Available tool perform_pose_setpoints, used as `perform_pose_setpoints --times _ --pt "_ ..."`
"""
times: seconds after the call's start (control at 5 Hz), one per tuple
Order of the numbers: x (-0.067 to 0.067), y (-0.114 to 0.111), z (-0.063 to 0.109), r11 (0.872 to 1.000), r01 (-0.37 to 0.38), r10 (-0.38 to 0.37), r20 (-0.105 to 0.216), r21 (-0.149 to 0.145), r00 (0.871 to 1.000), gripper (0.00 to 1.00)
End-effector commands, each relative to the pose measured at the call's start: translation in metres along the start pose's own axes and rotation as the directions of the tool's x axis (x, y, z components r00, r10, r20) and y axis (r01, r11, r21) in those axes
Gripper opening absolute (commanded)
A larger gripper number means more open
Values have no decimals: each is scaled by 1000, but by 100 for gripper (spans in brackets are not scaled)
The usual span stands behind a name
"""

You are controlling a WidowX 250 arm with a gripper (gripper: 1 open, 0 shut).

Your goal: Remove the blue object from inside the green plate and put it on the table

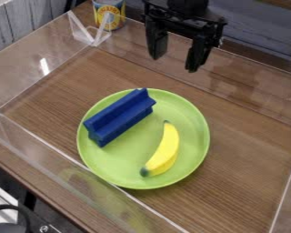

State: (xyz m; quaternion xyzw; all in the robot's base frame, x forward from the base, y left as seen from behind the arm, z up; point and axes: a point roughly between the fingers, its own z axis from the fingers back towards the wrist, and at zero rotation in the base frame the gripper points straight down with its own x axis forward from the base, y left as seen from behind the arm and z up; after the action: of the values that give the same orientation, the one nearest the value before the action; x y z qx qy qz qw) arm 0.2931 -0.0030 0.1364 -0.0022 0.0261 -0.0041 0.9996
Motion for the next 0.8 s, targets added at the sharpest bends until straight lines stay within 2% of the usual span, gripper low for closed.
perform_pose_setpoints --times 0.0,0.2,0.4,0.6 --pt "-7 2 -5 1000 15 -15 -10 -2 1000 100" --pt "-29 12 -7 999 43 -43 14 -2 999 100" --pt "-49 23 -2 998 64 -64 57 4 996 100" --pt "-64 33 -2 994 106 -107 91 9 990 100"
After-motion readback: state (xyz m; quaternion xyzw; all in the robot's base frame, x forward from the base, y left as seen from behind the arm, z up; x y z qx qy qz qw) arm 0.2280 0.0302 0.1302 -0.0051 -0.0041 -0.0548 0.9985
